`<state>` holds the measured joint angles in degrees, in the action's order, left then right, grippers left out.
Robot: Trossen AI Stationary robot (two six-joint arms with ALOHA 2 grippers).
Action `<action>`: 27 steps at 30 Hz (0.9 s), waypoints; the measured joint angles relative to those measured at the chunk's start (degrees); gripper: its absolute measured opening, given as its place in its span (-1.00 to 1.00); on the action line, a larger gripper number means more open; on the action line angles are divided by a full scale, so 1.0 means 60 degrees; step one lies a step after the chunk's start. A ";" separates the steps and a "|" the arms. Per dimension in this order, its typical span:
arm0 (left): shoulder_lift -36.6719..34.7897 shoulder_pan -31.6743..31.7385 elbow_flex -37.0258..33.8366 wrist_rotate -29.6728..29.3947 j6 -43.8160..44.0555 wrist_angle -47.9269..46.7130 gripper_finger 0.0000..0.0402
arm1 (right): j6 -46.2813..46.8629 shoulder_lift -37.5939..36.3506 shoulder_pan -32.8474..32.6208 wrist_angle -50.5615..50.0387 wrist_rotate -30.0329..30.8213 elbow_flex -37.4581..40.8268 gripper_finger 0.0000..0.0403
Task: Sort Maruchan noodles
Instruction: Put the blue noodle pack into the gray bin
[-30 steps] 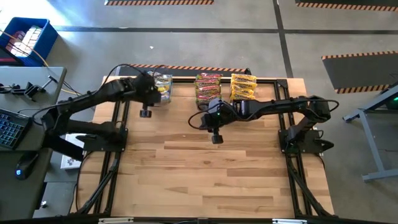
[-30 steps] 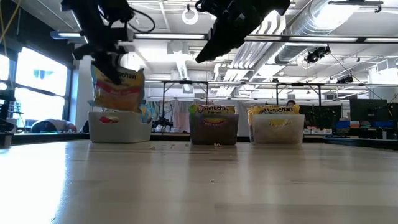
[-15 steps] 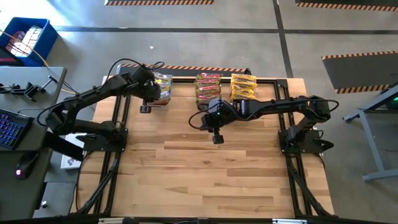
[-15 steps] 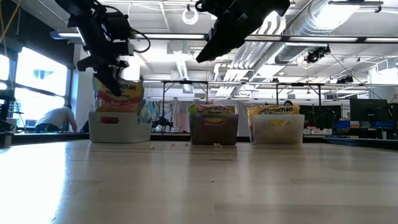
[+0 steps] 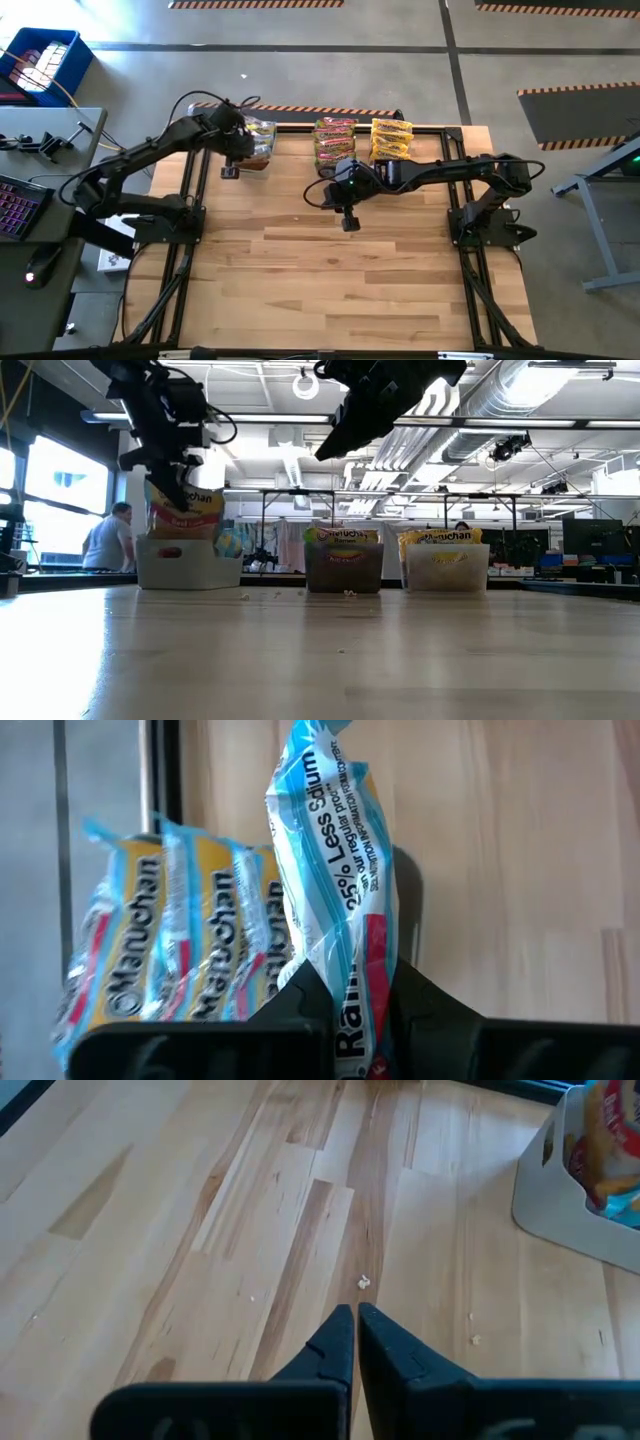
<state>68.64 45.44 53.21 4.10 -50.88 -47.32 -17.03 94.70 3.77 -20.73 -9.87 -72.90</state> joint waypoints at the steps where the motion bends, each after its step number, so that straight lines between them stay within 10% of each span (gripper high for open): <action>1: -0.0017 0.0005 0.0120 -0.0044 -0.0023 -0.0159 -0.93 | -0.0001 0.0004 0.0000 0.0000 0.0000 0.0004 -1.00; 27: 0.1267 0.0370 -0.0156 0.0471 0.0165 0.0085 -0.63 | -0.0229 0.0004 0.0000 0.0001 -0.0053 0.0007 -1.00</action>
<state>76.24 47.66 52.27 6.93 -49.90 -46.81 -18.40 94.72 3.77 -20.73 -10.19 -72.86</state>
